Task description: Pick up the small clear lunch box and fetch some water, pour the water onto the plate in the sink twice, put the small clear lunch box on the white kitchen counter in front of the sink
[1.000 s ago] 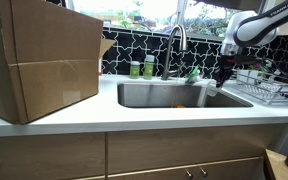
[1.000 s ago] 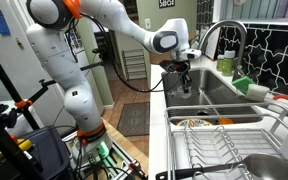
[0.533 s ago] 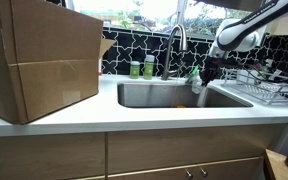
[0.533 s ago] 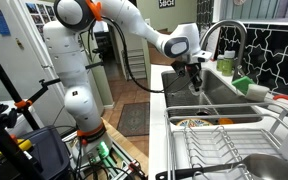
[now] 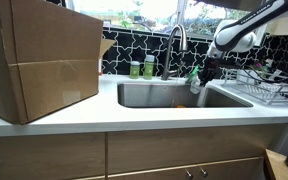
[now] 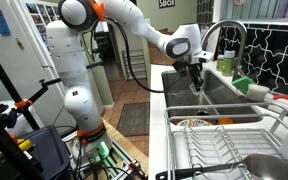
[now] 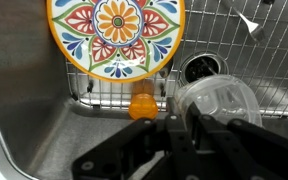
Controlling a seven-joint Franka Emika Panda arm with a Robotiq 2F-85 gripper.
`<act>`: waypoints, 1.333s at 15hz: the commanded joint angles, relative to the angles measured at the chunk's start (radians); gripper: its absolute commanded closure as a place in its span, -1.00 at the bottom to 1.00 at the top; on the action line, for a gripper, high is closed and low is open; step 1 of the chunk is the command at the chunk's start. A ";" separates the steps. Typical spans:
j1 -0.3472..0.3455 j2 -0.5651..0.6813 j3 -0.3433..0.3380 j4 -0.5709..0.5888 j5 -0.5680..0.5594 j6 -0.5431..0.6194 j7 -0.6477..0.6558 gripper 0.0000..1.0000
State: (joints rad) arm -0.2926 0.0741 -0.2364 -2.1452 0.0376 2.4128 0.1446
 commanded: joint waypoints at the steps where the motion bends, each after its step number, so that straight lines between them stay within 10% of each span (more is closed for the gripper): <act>1: 0.013 0.038 0.000 0.026 0.073 0.014 -0.030 0.94; 20: -0.013 0.202 0.036 0.202 0.327 0.033 -0.154 0.94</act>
State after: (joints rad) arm -0.2840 0.2429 -0.2178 -1.9792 0.3219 2.4580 0.0267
